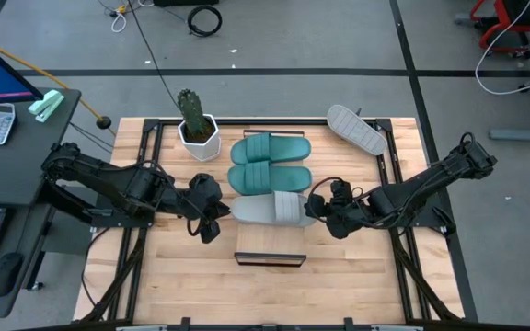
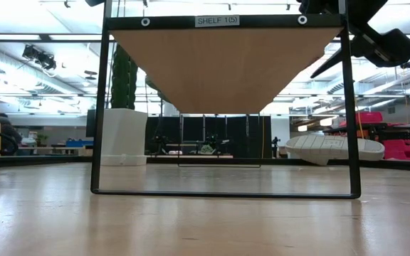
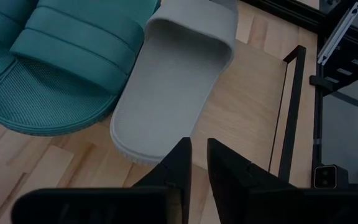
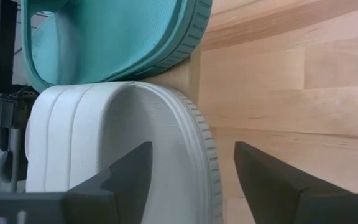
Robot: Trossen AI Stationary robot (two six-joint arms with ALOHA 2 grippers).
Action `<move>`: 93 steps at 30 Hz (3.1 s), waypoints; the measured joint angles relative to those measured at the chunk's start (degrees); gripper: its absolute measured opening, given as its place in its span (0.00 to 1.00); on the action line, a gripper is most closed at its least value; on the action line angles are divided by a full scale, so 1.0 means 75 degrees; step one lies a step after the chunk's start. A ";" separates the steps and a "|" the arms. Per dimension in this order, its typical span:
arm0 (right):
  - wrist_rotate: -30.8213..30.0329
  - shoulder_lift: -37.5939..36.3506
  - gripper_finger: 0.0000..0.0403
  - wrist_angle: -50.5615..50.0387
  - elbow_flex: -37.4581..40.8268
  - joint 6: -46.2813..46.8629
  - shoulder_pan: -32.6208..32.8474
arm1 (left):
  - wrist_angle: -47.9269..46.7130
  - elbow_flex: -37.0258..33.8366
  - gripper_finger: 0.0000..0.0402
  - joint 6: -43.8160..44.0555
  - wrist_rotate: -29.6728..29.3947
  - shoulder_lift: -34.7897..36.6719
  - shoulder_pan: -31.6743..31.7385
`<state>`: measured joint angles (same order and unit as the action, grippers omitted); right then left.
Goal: Pick and place slides into the shelf
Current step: Put the gray slide on the shelf
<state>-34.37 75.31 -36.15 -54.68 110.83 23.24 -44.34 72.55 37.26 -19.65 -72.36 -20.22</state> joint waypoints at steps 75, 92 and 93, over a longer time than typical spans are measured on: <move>0.2608 -0.2187 0.59 -0.1309 0.0000 -0.9905 -0.7519 | 0.0551 0.0000 0.16 0.0344 -0.0177 0.0003 0.0375; 0.1861 -0.0098 0.55 0.0067 0.0000 -1.0695 -0.9870 | 0.0548 0.0000 0.16 0.1008 -0.0174 0.0003 0.0346; 0.1918 -0.0053 0.55 0.0135 0.0000 -1.0668 -1.0015 | 0.0551 0.0000 0.16 0.1006 -0.0175 0.0003 0.0346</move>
<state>-19.99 74.91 -35.14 -54.68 30.82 -51.87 -40.21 72.55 44.80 -20.96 -72.34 -17.63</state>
